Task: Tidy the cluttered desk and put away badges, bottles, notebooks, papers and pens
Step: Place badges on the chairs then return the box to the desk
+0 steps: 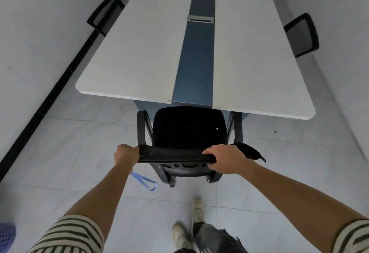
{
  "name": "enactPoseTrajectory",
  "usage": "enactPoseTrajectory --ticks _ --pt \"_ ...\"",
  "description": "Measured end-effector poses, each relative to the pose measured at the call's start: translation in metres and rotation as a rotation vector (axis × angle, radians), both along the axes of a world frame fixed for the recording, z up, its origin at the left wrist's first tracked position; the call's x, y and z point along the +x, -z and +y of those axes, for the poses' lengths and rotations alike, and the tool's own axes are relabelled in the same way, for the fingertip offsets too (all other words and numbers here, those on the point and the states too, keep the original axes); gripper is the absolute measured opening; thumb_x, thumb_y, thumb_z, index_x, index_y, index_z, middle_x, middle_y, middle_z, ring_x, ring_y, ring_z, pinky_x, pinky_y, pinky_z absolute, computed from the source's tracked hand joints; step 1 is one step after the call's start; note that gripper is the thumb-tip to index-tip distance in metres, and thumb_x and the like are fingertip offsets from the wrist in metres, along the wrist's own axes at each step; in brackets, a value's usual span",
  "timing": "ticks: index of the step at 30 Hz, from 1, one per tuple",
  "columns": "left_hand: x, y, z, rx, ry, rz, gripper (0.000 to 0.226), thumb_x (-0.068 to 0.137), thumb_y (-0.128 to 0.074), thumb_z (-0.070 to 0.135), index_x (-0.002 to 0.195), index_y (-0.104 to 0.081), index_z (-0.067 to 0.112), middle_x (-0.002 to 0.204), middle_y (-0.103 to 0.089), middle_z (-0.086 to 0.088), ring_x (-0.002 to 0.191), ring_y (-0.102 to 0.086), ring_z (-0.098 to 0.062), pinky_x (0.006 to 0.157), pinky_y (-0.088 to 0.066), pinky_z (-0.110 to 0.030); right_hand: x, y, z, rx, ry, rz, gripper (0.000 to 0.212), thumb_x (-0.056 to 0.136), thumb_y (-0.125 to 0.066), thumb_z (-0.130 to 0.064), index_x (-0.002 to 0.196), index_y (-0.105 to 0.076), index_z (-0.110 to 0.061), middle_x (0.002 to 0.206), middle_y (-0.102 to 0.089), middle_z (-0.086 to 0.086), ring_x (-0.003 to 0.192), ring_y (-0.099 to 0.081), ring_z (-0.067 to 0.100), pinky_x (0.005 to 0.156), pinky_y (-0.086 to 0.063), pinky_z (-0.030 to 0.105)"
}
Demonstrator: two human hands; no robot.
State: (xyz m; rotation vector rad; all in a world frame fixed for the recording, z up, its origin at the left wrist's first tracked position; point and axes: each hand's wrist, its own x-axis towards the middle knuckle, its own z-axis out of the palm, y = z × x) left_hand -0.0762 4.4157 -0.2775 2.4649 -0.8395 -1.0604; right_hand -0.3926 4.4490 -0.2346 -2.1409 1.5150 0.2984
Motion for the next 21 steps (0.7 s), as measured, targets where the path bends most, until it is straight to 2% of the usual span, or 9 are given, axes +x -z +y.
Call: enactPoseTrajectory --ticks 2,4,8,13,21 --pt "0.006 0.001 -0.007 0.009 0.005 0.017 0.017 0.089 -0.056 0.017 0.081 -0.061 0.002 0.076 -0.059 -0.016 0.07 -0.056 -0.031 0.067 -0.048 -0.033 0.003 -0.001 -0.014 0.097 -0.006 0.001 0.057 0.087 -0.059 -0.052 0.14 -0.046 -0.035 0.124 -0.058 -0.01 0.106 -0.058 0.012 0.084 -0.044 0.023" --pt "0.014 0.0 -0.008 0.027 0.004 0.041 0.022 0.09 -0.057 0.021 0.078 -0.061 0.002 0.072 -0.058 -0.015 0.066 -0.054 -0.03 0.064 -0.046 -0.031 0.01 -0.004 -0.024 0.251 -0.015 -0.008 0.073 0.08 -0.065 -0.062 0.143 -0.04 -0.035 0.133 -0.052 -0.008 0.117 -0.052 0.014 0.095 -0.044 0.028" --pt "0.049 -0.014 -0.016 -0.001 -0.071 0.148 0.034 0.091 -0.056 0.026 0.064 -0.05 0.006 0.067 -0.056 -0.015 0.046 -0.035 -0.021 0.047 -0.029 -0.021 0.043 -0.015 -0.051 0.417 -0.113 -0.024 0.091 0.07 -0.069 -0.07 0.146 -0.037 -0.034 0.145 -0.043 -0.008 0.13 -0.044 0.017 0.107 -0.039 0.034" --pt "0.111 -0.048 -0.007 -0.024 -0.166 0.197 0.026 0.092 -0.058 0.024 0.075 -0.057 0.005 0.068 -0.063 -0.015 0.041 -0.028 -0.014 0.042 -0.021 -0.015 0.115 -0.019 -0.091 0.549 -0.102 -0.157 0.092 0.068 -0.065 -0.077 0.144 -0.044 -0.03 0.141 -0.053 -0.002 0.123 -0.055 0.017 0.106 -0.044 0.034" --pt "0.244 -0.07 0.015 -0.034 -0.288 0.193 0.019 0.093 -0.055 0.017 0.089 -0.061 0.0 0.069 -0.063 -0.015 0.043 -0.026 -0.013 0.044 -0.017 -0.016 0.269 -0.018 -0.164 0.46 -0.113 -0.261 0.072 0.078 -0.068 -0.063 0.135 -0.054 -0.021 0.122 -0.059 -0.005 0.112 -0.057 0.011 0.103 -0.043 0.026"
